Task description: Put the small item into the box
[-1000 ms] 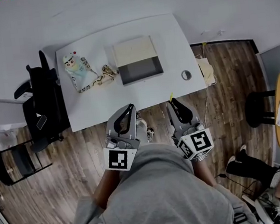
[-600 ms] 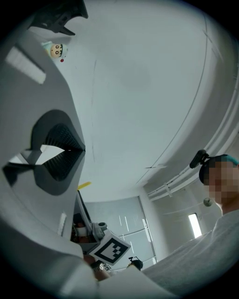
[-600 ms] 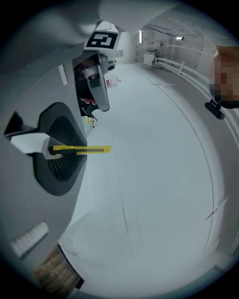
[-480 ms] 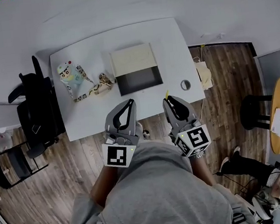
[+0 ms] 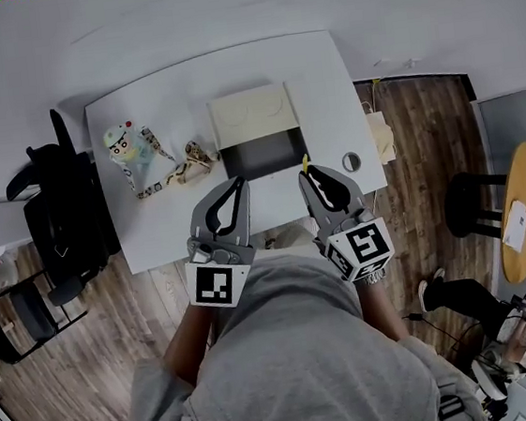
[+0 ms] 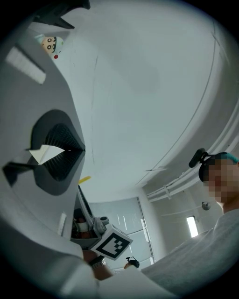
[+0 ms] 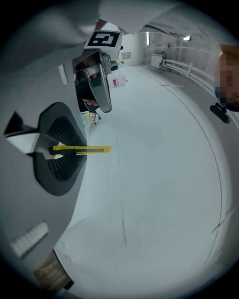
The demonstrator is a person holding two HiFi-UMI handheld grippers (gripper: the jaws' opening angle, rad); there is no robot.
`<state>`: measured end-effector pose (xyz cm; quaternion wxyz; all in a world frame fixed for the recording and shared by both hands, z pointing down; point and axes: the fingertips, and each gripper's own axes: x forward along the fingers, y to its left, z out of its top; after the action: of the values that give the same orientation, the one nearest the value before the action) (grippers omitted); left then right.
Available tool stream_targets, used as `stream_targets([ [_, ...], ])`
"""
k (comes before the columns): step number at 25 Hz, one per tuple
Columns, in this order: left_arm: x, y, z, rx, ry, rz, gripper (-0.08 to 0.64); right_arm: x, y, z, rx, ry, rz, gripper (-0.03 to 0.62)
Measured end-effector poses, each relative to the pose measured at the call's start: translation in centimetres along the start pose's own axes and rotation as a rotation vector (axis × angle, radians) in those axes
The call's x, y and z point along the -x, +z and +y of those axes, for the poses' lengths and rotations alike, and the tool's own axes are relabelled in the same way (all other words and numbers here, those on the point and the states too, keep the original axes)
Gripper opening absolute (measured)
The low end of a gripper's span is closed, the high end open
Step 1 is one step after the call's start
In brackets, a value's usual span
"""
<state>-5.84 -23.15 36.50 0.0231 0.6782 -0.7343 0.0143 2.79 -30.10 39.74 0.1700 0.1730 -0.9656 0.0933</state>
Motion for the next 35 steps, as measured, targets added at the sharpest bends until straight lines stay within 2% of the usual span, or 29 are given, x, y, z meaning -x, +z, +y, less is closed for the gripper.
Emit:
stream_targets([
  [4, -0.6, 0.0, 1.1, 0.009, 0.014, -0.011, 0.003, -1.7, -0.8, -0.1, 0.007, 0.030, 0.054, 0.074],
  [8, -0.7, -1.3, 1.4, 0.036, 0.029, 0.032, 0.003, -3.1, -1.5, 0.3, 0.038, 0.067, 0.102, 0.074],
  [12, -1.4, -1.5, 1.5, 0.002, 0.043, 0.023, 0.003, -4.3, -2.5, -0.2, 0.054, 0.106, 0.143, 0.074],
  [21, -2.6, -2.6, 1.9, 0.037, 0.166, 0.063, 0.003, -6.4, -5.0, -2.7, 0.068, 0.168, 0.267, 0.074],
  [35, -3.4, -5.4, 2.3, 0.067, 0.285, 0.116, 0.003, -9.6, -10.1, -3.8, 0.138, 0.286, 0.446, 0.074],
])
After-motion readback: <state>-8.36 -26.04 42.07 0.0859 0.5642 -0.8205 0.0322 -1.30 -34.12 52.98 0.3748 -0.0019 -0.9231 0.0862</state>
